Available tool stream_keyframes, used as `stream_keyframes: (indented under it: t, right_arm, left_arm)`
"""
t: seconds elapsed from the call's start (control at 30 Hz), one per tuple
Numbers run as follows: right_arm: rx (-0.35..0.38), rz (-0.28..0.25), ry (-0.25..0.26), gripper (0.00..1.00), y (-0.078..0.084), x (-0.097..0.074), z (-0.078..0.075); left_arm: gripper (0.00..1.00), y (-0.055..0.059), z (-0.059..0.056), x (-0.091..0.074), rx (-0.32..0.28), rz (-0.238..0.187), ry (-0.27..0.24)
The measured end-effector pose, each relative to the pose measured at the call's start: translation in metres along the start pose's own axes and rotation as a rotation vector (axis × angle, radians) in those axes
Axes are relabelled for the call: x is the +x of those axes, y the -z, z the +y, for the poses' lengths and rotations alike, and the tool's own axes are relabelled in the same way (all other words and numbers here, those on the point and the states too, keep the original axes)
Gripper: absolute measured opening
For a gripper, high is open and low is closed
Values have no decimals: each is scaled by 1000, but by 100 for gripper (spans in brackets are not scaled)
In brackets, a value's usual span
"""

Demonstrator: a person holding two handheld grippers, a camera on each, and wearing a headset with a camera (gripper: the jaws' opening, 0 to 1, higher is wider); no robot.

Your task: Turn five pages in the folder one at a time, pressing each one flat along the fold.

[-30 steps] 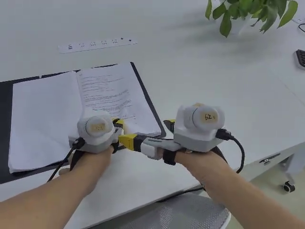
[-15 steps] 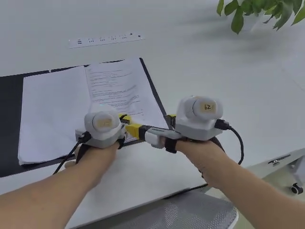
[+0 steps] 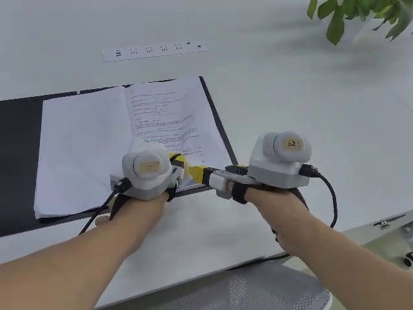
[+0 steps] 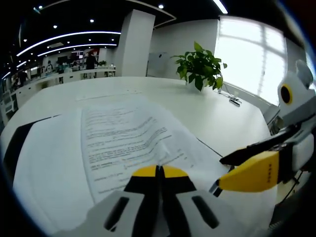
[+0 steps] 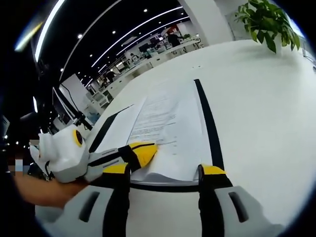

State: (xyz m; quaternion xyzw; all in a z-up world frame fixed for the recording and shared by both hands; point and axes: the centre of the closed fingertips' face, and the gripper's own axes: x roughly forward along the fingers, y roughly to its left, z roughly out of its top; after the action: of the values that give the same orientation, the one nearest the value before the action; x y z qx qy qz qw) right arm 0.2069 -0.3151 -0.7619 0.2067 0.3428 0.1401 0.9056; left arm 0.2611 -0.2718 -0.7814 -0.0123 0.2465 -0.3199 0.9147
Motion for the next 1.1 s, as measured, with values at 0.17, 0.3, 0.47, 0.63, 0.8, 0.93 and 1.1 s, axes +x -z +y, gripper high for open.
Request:
stream_keyframes:
  t: [0.17,0.3,0.47,0.63,0.8,0.93,1.1]
  right_arm:
    - [81,8,23,43,2,-2,-8]
    - [113,1,47,33,2,-1,-16]
    - [128,6,81,17,3,-1,-25]
    - [131,14,104,3,5,-1,-32]
    - [138,-3,108,0,1,-3,-28]
    - [125,-17,108,0,-3,-5,-27]
    - [123,-33,101,0,-6,-9,-25]
  left_arm:
    - [0,0,0,0,2,0,4]
    - [0,-1,0,0,2,-1,5]
    - [0,-1,0,0,1,-2,5]
    - [0,-1,0,1,3,-1,5]
    - [2,-1,-1,1,12,1,4]
    - [3,-1,-3,0,29,2,9]
    - [6,0,-1,-7,60,25,7]
